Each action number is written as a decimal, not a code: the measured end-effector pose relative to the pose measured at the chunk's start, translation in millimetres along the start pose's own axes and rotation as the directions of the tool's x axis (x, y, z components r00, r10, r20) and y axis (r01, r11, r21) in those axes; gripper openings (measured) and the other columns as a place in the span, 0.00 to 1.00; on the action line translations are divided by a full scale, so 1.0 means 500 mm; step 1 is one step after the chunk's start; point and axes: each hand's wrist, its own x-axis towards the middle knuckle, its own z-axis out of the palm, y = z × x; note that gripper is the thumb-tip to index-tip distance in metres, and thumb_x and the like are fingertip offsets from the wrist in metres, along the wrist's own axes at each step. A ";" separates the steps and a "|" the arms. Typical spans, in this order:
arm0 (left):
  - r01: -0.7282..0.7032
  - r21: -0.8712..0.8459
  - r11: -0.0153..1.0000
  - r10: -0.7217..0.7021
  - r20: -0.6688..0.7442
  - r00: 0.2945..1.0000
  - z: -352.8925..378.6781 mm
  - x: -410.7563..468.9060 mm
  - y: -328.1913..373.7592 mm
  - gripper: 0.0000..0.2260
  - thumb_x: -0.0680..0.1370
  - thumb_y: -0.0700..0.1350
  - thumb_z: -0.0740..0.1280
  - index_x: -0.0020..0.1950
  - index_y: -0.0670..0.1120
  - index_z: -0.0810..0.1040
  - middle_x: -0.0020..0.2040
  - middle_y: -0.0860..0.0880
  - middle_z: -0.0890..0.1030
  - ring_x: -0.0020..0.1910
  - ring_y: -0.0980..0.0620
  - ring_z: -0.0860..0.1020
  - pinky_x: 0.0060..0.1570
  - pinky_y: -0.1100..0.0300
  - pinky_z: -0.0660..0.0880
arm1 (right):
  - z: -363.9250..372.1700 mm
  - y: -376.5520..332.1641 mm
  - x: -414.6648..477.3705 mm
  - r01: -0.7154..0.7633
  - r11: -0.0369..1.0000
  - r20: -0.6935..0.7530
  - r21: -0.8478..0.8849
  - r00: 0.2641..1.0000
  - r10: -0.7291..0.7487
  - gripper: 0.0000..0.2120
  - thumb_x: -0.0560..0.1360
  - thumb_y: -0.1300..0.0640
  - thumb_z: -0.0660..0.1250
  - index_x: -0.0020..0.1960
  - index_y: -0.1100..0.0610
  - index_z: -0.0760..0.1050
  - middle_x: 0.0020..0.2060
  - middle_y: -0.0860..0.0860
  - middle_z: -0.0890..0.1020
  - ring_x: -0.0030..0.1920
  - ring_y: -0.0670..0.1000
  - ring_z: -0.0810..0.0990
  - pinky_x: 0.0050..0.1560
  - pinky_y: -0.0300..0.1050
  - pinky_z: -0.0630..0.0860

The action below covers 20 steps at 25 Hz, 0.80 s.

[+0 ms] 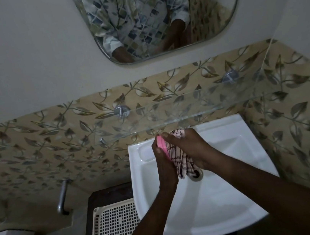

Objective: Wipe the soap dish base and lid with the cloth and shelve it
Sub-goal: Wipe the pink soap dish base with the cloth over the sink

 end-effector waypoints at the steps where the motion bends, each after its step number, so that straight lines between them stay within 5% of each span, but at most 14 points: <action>1: -0.090 0.080 0.993 0.087 0.049 0.995 -0.005 0.000 0.005 0.26 0.74 0.72 0.55 0.64 0.60 0.75 0.60 0.54 0.81 0.60 0.55 0.79 0.59 0.53 0.77 | 0.005 -0.001 0.000 -0.018 0.999 -0.003 0.039 1.000 0.018 0.12 0.69 0.49 0.78 0.45 0.58 0.85 0.40 0.56 0.88 0.43 0.55 0.87 0.43 0.47 0.82; 4: -0.173 0.275 0.946 0.127 0.178 0.976 -0.031 0.011 0.008 0.40 0.67 0.78 0.57 0.74 0.59 0.61 0.72 0.51 0.67 0.70 0.56 0.69 0.59 0.67 0.73 | -0.004 0.008 0.004 -0.002 0.999 -0.061 -0.048 0.998 -0.001 0.09 0.65 0.53 0.80 0.41 0.56 0.84 0.38 0.55 0.87 0.41 0.56 0.86 0.42 0.50 0.83; 6: 0.081 0.121 0.989 -0.092 0.087 0.992 -0.063 0.027 0.015 0.42 0.69 0.79 0.51 0.77 0.57 0.60 0.75 0.47 0.65 0.65 0.53 0.73 0.57 0.65 0.73 | -0.036 0.014 0.004 0.200 0.902 -0.017 -0.382 0.975 -0.223 0.12 0.64 0.50 0.80 0.42 0.54 0.82 0.37 0.51 0.86 0.39 0.50 0.85 0.40 0.46 0.81; 8: 0.444 -0.176 0.879 -0.434 0.094 0.896 -0.083 0.052 0.044 0.45 0.72 0.77 0.46 0.76 0.45 0.65 0.69 0.34 0.73 0.54 0.41 0.78 0.60 0.47 0.72 | -0.068 0.028 0.006 0.579 0.456 0.284 -0.676 0.775 -0.564 0.19 0.63 0.49 0.82 0.48 0.58 0.82 0.41 0.53 0.85 0.40 0.52 0.82 0.40 0.44 0.77; 10: 0.673 -0.307 0.673 -0.626 0.248 0.740 -0.077 0.068 0.075 0.49 0.73 0.76 0.48 0.73 0.35 0.66 0.65 0.29 0.75 0.56 0.32 0.76 0.61 0.37 0.68 | -0.082 0.049 -0.001 0.759 -0.032 0.617 -0.650 0.503 -0.605 0.22 0.65 0.50 0.81 0.50 0.63 0.82 0.45 0.57 0.84 0.44 0.57 0.83 0.44 0.46 0.79; 11: 0.702 -0.309 0.641 -0.654 0.258 0.711 -0.066 0.072 0.082 0.48 0.73 0.75 0.50 0.72 0.33 0.66 0.62 0.31 0.77 0.58 0.31 0.75 0.59 0.37 0.68 | -0.081 0.062 -0.007 0.776 -0.125 0.683 -0.618 0.451 -0.575 0.20 0.65 0.51 0.81 0.49 0.63 0.82 0.44 0.58 0.84 0.43 0.58 0.83 0.44 0.47 0.79; 12: 0.701 -0.297 0.649 -0.665 0.227 0.711 -0.050 0.074 0.081 0.45 0.75 0.74 0.52 0.71 0.35 0.68 0.58 0.31 0.80 0.57 0.32 0.75 0.56 0.38 0.70 | -0.077 0.075 -0.012 0.772 -0.112 0.680 -0.626 0.469 -0.564 0.17 0.66 0.53 0.81 0.47 0.63 0.82 0.42 0.58 0.84 0.42 0.58 0.82 0.43 0.47 0.79; 14: 0.629 -0.256 0.734 -0.628 0.097 0.772 -0.024 0.076 0.065 0.39 0.76 0.72 0.53 0.70 0.41 0.71 0.54 0.34 0.83 0.56 0.35 0.78 0.52 0.41 0.74 | -0.060 0.090 -0.023 0.695 0.093 0.549 -0.712 0.636 -0.542 0.11 0.69 0.57 0.78 0.47 0.61 0.81 0.41 0.56 0.83 0.42 0.59 0.82 0.41 0.46 0.77; 16: 0.499 -0.068 0.864 -0.503 -0.070 0.861 -0.019 0.065 0.041 0.34 0.75 0.73 0.52 0.63 0.47 0.76 0.52 0.41 0.85 0.50 0.42 0.83 0.45 0.47 0.80 | -0.038 0.091 -0.032 0.456 0.542 0.270 -0.706 0.880 -0.390 0.03 0.74 0.57 0.72 0.46 0.56 0.81 0.38 0.52 0.84 0.39 0.56 0.84 0.38 0.44 0.78; 18: 0.350 0.144 0.926 -0.347 -0.046 0.937 -0.020 0.048 0.020 0.32 0.74 0.74 0.49 0.60 0.54 0.78 0.50 0.50 0.87 0.46 0.53 0.86 0.37 0.58 0.81 | -0.028 0.079 -0.025 0.091 0.940 -0.030 -0.328 0.994 -0.106 0.04 0.75 0.55 0.70 0.44 0.55 0.82 0.36 0.52 0.86 0.36 0.53 0.86 0.38 0.44 0.82; 20: 0.294 0.204 0.934 -0.312 0.064 0.948 -0.023 0.044 0.003 0.34 0.75 0.73 0.48 0.62 0.52 0.79 0.55 0.49 0.86 0.52 0.53 0.85 0.42 0.63 0.81 | -0.028 0.054 -0.010 -0.144 0.974 -0.111 0.177 0.980 0.165 0.07 0.76 0.60 0.71 0.50 0.64 0.82 0.44 0.61 0.87 0.44 0.60 0.87 0.49 0.54 0.83</action>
